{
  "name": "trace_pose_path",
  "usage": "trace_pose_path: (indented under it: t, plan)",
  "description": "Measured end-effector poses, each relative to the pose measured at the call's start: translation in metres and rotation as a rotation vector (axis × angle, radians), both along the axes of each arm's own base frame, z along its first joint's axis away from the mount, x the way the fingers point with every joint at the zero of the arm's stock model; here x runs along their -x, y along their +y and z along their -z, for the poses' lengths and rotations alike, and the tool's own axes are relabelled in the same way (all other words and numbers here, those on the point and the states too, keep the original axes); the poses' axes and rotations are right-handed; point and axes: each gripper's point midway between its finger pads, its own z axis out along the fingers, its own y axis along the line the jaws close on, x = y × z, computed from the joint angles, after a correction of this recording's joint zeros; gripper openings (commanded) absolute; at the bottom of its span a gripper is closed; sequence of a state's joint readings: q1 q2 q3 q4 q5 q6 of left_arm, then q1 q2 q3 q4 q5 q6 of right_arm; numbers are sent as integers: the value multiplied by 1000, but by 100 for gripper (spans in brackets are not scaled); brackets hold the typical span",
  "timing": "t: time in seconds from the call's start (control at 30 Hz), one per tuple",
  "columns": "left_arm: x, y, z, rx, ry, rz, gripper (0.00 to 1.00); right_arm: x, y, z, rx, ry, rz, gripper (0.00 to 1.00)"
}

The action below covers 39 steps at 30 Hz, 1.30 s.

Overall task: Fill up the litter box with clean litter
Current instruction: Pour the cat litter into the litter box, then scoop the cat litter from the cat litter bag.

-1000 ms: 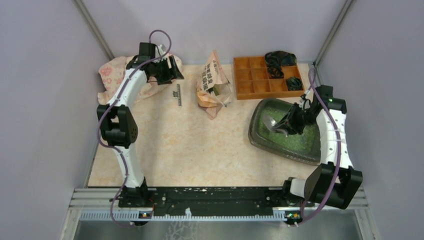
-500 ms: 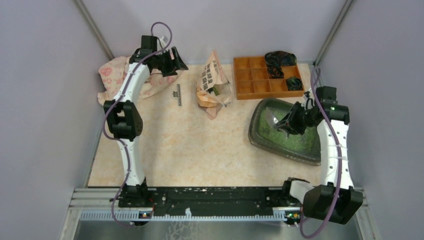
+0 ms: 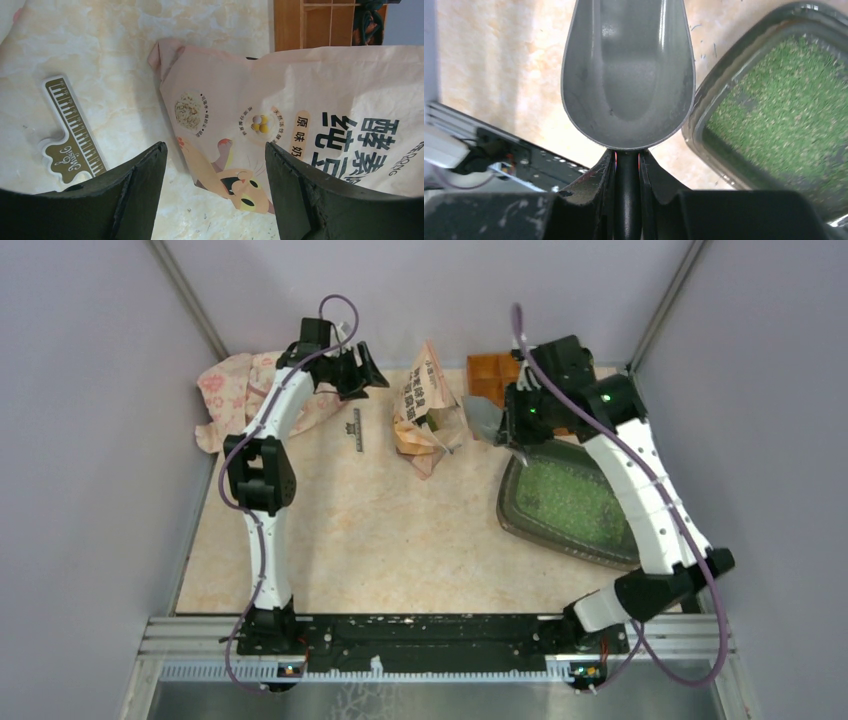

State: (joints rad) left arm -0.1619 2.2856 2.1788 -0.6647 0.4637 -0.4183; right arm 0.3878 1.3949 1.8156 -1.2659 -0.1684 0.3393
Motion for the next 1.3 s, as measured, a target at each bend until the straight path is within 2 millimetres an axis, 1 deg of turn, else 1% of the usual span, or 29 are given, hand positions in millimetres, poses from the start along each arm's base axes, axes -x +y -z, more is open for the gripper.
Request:
trace_pose_path:
  t: [0.03, 0.1, 0.13, 0.23, 0.33, 0.43, 0.5, 0.6, 0.67, 0.73, 0.87, 1.0, 1.07, 1.23, 1.3]
  plan:
    - [0, 0, -1, 0, -2, 0, 77, -6, 8, 2, 34, -9, -29, 0]
    - [-1, 0, -2, 0, -7, -1, 78, -15, 17, 16, 108, 0, -70, 0]
    - [-2, 0, -2, -2, -9, -2, 78, -19, 17, 28, 160, 19, -83, 0]
    - [-5, 2, -4, -14, -22, -5, 78, -28, 15, 56, 277, 72, -111, 0]
    - [-12, 3, -9, -25, -47, -9, 78, -34, 13, 74, 350, 108, -133, 0]
    - [-16, 5, -9, -36, -58, -13, 78, -36, 12, 79, 374, 114, -152, 0]
    - [-16, 5, -7, -42, -57, -15, 78, -37, 14, 77, 377, 109, -163, 0]
    - [-17, 6, -4, -50, -54, -17, 78, -43, 22, 71, 367, 82, -177, 0]
    - [-17, 7, -3, -53, -55, -15, 78, -46, 30, 69, 362, 64, -192, 0]
    - [-18, 7, -3, -56, -62, -12, 78, -47, 39, 72, 359, 56, -210, 0]
    - [-23, 6, -2, -56, -84, -5, 78, -53, 60, 88, 351, 73, -250, 0]
    - [-29, 3, 3, -53, -108, 11, 79, -69, 74, 106, 346, 89, -245, 0]
    - [-35, 1, 9, -51, -126, 22, 79, -80, 81, 109, 335, 81, -236, 0]
    - [-51, -6, 26, -30, -155, 49, 79, -104, 100, 108, 286, 37, -211, 0]
    - [-54, -8, 33, -22, -159, 58, 80, -113, 108, 108, 264, 23, -200, 0]
